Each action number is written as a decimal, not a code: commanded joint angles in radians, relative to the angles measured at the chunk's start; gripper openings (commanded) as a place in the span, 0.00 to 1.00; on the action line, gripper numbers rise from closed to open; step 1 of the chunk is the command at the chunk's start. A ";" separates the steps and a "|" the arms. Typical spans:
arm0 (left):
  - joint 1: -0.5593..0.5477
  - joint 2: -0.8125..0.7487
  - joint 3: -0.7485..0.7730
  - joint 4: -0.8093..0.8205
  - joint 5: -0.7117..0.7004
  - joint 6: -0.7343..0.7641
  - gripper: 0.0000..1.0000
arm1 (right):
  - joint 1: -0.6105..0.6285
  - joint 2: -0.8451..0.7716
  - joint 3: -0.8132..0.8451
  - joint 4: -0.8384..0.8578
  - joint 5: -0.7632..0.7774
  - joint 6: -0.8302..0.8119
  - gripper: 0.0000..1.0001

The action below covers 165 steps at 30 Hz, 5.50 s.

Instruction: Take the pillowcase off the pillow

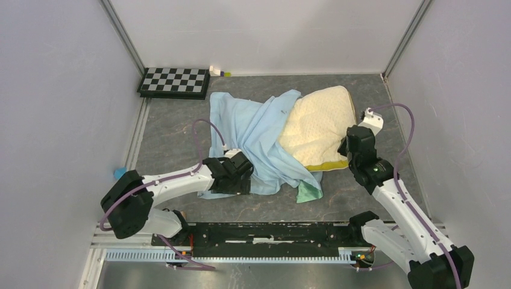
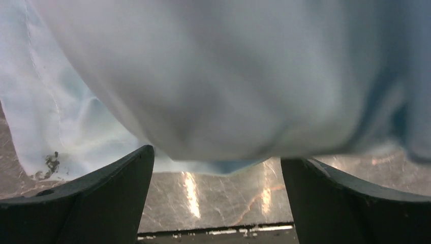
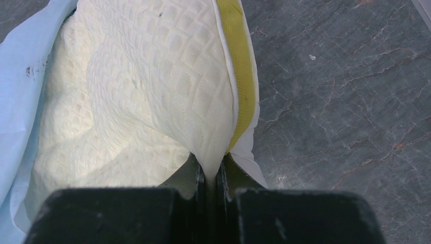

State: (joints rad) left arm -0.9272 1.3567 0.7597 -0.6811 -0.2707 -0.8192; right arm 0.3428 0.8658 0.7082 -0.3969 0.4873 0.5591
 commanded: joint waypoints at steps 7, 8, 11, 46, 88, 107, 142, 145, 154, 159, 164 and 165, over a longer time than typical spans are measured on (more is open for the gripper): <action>0.154 0.027 -0.174 0.280 0.103 -0.008 0.30 | -0.003 -0.067 -0.021 0.043 0.001 -0.012 0.00; 0.161 0.018 -0.181 0.275 0.083 -0.014 0.12 | -0.005 -0.071 -0.021 0.040 -0.001 -0.017 0.00; 0.170 -0.057 -0.173 0.212 0.001 -0.034 0.02 | -0.011 -0.074 -0.021 0.022 0.013 -0.027 0.00; 0.804 -0.456 0.024 0.193 0.341 0.077 0.79 | -0.473 0.011 -0.132 0.183 -0.374 -0.014 0.00; 0.714 -0.653 -0.344 0.279 0.383 -0.258 0.99 | -0.472 -0.142 -0.248 0.265 -0.577 -0.118 0.02; 0.738 -0.654 -0.305 0.297 -0.112 -0.251 0.02 | -0.472 -0.196 -0.250 0.209 -0.273 -0.039 0.00; 0.748 -0.585 -0.055 0.308 -0.103 -0.039 0.89 | -0.472 -0.072 -0.201 0.353 -0.415 -0.109 0.97; 0.748 -0.554 -0.034 0.373 0.108 0.074 0.94 | -0.467 -0.051 -0.163 0.338 -0.525 -0.168 0.98; 0.577 -0.422 0.064 0.305 0.108 0.200 0.98 | -0.182 -0.043 -0.002 0.151 0.034 -0.215 0.98; 0.448 -0.307 0.163 0.202 -0.050 0.230 1.00 | -0.128 0.073 0.161 -0.091 0.344 -0.025 0.98; 0.425 -0.228 0.189 0.179 -0.129 0.246 1.00 | -0.056 0.127 0.221 -0.097 0.207 -0.069 0.98; 0.425 -0.212 0.192 0.180 -0.143 0.251 1.00 | -0.041 0.129 0.213 -0.078 0.163 -0.069 0.98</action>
State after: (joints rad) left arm -0.4961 1.1019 0.9104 -0.4618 -0.2970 -0.6350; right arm 0.2481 0.9859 0.8928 -0.4469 0.7002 0.4843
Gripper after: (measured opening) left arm 0.994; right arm 0.979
